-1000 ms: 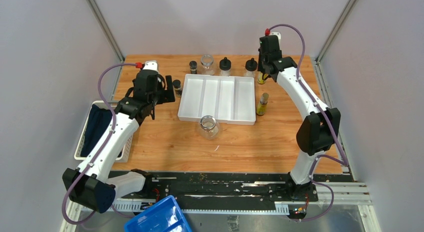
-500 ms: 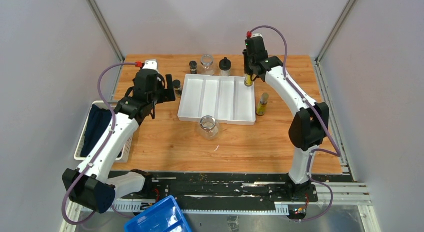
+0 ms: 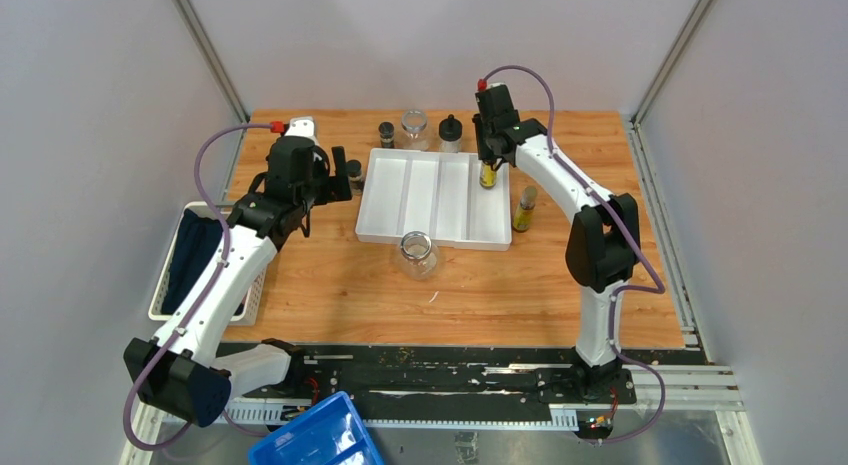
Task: Organize the condiment bottles
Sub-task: Place the bottle in the storage box.
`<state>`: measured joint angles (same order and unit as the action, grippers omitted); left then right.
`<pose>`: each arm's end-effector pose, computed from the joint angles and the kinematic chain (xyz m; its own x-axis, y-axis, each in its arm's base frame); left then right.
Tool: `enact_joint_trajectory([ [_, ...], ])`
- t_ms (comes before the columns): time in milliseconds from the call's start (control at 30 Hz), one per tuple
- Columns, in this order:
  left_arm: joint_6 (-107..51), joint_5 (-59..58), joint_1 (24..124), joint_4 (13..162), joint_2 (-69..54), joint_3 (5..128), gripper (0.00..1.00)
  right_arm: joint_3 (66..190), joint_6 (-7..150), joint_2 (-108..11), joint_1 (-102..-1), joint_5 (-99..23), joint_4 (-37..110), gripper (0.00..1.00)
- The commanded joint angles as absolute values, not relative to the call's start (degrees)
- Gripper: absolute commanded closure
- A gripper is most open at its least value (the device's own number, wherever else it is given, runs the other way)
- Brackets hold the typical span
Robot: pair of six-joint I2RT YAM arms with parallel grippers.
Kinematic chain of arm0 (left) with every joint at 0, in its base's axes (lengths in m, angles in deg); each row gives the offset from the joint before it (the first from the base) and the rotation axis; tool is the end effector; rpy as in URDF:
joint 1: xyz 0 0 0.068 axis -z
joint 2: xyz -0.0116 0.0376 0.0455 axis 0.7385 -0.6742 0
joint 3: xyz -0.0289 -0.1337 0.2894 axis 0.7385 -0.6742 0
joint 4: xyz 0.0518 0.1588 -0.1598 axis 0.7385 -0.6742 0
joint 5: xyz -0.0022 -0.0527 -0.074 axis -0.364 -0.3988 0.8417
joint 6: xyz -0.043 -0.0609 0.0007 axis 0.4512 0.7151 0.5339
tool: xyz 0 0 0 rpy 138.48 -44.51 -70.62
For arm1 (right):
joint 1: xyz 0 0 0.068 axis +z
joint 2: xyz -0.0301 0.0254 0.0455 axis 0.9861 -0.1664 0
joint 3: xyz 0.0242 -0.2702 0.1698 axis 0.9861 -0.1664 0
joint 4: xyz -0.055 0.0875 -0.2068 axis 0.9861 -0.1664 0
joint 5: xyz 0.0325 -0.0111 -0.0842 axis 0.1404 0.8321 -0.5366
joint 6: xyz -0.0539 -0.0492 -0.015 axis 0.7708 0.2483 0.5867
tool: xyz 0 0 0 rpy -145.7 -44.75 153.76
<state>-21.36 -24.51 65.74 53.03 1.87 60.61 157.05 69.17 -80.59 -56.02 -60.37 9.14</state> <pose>0.2129 -0.0516 0.3893 -0.5002 -0.1504 -0.8527 -0.0819 0.9886 -0.1263 0.4358 0.1806 0.3460 -0.5735 -0.0948 -0.8137 -0.1311 0.9911 -0.0231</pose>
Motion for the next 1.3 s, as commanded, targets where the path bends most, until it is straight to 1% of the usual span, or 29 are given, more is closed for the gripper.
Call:
enact_joint_trajectory([
  [0,-21.08,-23.94,65.54,53.58,1.72,61.7,0.0,160.01,70.5,-81.2,-54.94,-60.1,10.95,1.0],
  [1033,-21.58,-23.25,65.54,54.12,0.86,59.17,0.0,154.88,67.7,-81.67,-55.03,-61.47,14.25,1.0],
  [1200,-21.61,-22.82,65.54,54.19,0.61,59.01,0.0,153.37,66.86,-81.33,-55.08,-62.61,14.38,0.96],
  [1267,-21.61,-22.72,65.54,54.16,0.63,58.97,0.0,152.7,66.54,-81.11,-55.26,-63.14,14.45,0.9],
])
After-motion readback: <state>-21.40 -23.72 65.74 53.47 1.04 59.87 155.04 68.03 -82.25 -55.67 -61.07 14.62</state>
